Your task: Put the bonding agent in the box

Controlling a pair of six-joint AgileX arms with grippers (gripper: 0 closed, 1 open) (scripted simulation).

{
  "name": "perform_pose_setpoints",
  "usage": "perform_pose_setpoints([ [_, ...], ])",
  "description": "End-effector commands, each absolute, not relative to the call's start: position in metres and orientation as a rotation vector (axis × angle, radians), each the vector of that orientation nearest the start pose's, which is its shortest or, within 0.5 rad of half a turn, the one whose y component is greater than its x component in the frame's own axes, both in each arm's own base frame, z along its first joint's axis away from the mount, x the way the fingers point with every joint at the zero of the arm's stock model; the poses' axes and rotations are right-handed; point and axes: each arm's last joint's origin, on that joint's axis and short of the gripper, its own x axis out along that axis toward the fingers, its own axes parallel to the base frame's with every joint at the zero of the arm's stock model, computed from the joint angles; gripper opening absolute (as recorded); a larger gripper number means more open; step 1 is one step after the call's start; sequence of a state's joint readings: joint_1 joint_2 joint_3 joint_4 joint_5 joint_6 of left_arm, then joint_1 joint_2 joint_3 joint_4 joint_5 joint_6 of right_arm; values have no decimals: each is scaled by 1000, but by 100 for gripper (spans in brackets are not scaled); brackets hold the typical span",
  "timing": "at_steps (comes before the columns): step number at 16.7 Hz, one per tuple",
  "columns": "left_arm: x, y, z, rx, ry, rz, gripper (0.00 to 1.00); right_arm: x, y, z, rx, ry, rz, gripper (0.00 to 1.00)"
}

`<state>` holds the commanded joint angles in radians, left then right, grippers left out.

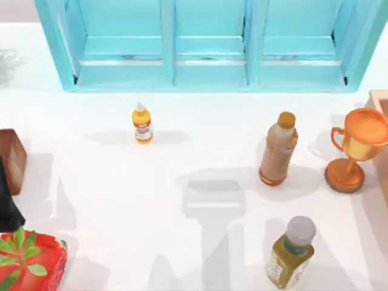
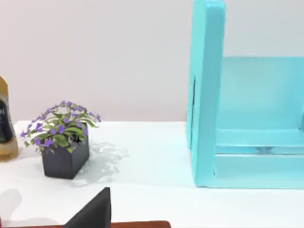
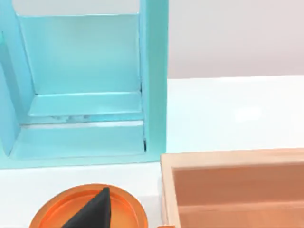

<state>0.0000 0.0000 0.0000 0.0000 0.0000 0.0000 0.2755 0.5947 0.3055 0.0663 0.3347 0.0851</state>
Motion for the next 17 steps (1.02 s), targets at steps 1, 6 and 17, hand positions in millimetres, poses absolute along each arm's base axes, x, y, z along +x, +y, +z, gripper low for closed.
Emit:
perform_pose_setpoints([
  [1, 106, -1, 160, 0, 0, 0, 100, 162, 40, 221, 8, 224, -75, 100],
  [6, 106, -1, 160, 0, 0, 0, 100, 228, 116, 241, -25, 267, -93, 100],
  [17, 106, -1, 160, 0, 0, 0, 100, 266, 362, 115, -71, 236, -37, 100],
])
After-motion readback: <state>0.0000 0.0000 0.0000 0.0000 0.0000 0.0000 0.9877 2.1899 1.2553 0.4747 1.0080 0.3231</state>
